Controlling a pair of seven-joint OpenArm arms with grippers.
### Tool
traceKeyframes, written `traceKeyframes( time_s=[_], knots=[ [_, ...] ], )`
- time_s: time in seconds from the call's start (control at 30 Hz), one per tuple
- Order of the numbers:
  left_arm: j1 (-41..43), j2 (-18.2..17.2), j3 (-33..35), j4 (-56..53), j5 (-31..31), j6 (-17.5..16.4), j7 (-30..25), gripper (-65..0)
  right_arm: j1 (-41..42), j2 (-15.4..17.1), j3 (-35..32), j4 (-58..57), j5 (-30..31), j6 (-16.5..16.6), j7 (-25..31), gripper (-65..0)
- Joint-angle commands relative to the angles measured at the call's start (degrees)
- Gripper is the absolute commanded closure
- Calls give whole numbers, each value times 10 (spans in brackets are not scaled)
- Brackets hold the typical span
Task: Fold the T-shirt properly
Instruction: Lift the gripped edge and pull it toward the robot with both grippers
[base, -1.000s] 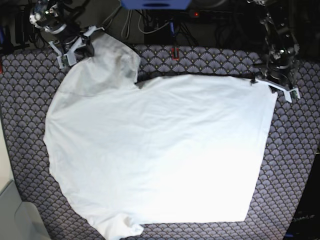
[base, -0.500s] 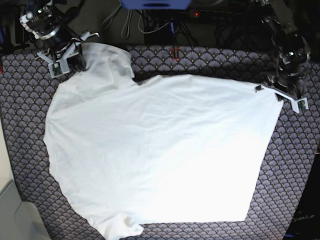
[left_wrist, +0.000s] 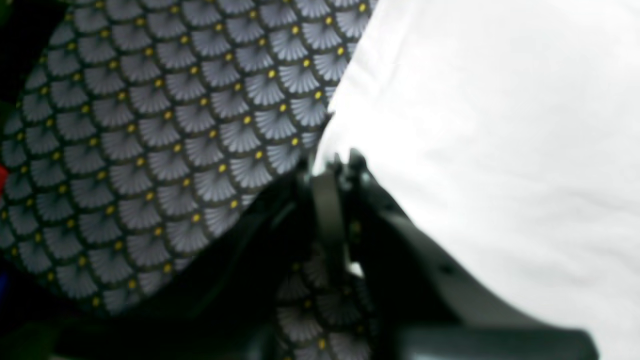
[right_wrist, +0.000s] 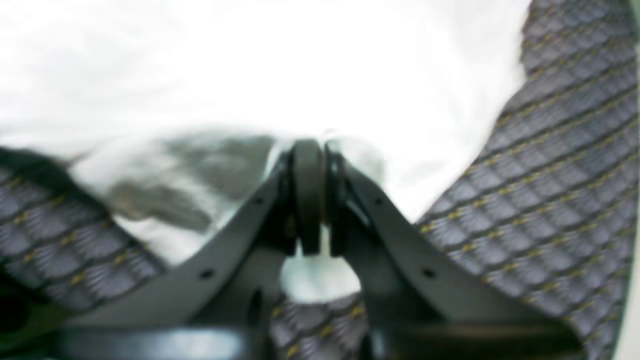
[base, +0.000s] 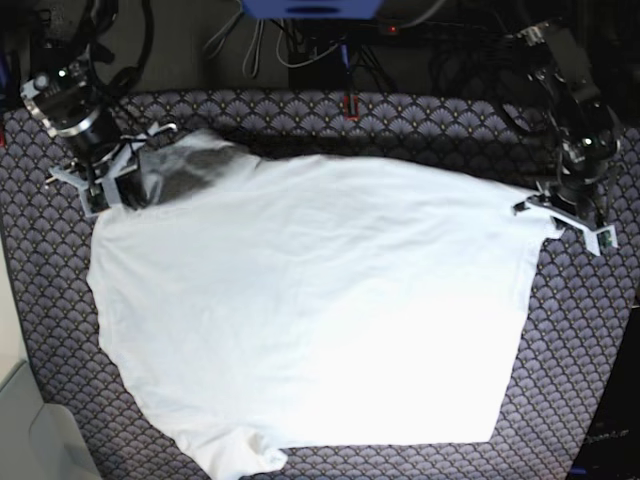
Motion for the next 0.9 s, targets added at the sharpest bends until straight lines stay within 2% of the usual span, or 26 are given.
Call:
traceKeyframes(
  time_s=[0.0, 0.23, 0.33, 0.47, 0.57, 0.77, 0.87],
  knots=[
    [-14, -12, -2, -1, 4, 3, -14, -4, 9, 4, 1, 8, -2, 0, 15, 0],
    [-69, -37, -2, -57, 4, 3, -14, -4, 82, 5, -1, -12, -58, 0, 11, 0],
    [-87, -37, 0, -70, 4, 3, -14, -4, 112, 10, -1, -18, -58, 0, -24, 0],
    [-101, -37, 47, -88, 4, 5, -17, -4, 150, 19, -16, -18, -59, 0, -63, 0],
    [-121, -37, 72, -101, 4, 7, -15, -4, 166, 32, -35, -18, -59, 0, -69, 0],
    [-162, -37, 77, -131, 4, 7, -14, -4, 193, 33, -46, -51, -59, 0, -69, 0],
    [-172, -51, 77, -146, 4, 7, -14, -4, 207, 35, -45, -83, -59, 0, -69, 0]
  ],
)
